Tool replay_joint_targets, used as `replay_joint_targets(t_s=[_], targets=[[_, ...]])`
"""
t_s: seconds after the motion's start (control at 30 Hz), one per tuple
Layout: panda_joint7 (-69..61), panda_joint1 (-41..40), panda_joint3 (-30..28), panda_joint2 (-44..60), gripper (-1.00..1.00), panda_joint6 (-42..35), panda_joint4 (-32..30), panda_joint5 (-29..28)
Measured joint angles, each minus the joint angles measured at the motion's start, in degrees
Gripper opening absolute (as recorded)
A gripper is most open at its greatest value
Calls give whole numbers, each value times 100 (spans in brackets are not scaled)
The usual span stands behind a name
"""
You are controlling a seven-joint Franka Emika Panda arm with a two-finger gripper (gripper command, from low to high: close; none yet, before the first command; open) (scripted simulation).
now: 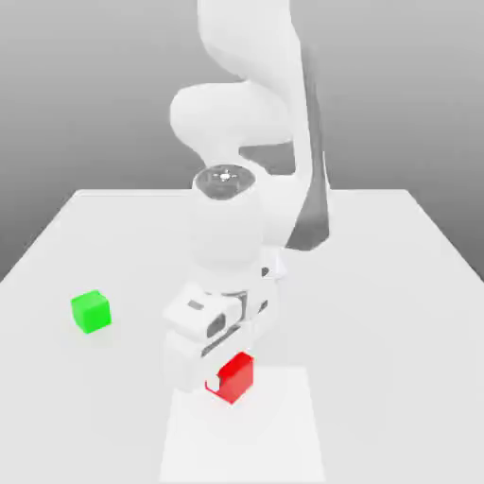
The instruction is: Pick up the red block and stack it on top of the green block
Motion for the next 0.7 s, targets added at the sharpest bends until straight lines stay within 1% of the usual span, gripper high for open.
replay_joint_targets(t_s=[0.17, 0.27, 0.5, 0.7], targets=[[357, -153, -78, -681, -100, -568, -127, -520], [241, -641, -406, -1062, -100, -853, -210, -795], [-83, -2112, -1320, -1847, -100, -1364, -440, -1631], [-311, -3535, -2017, -2336, -100, -1584, -674, -2422]])
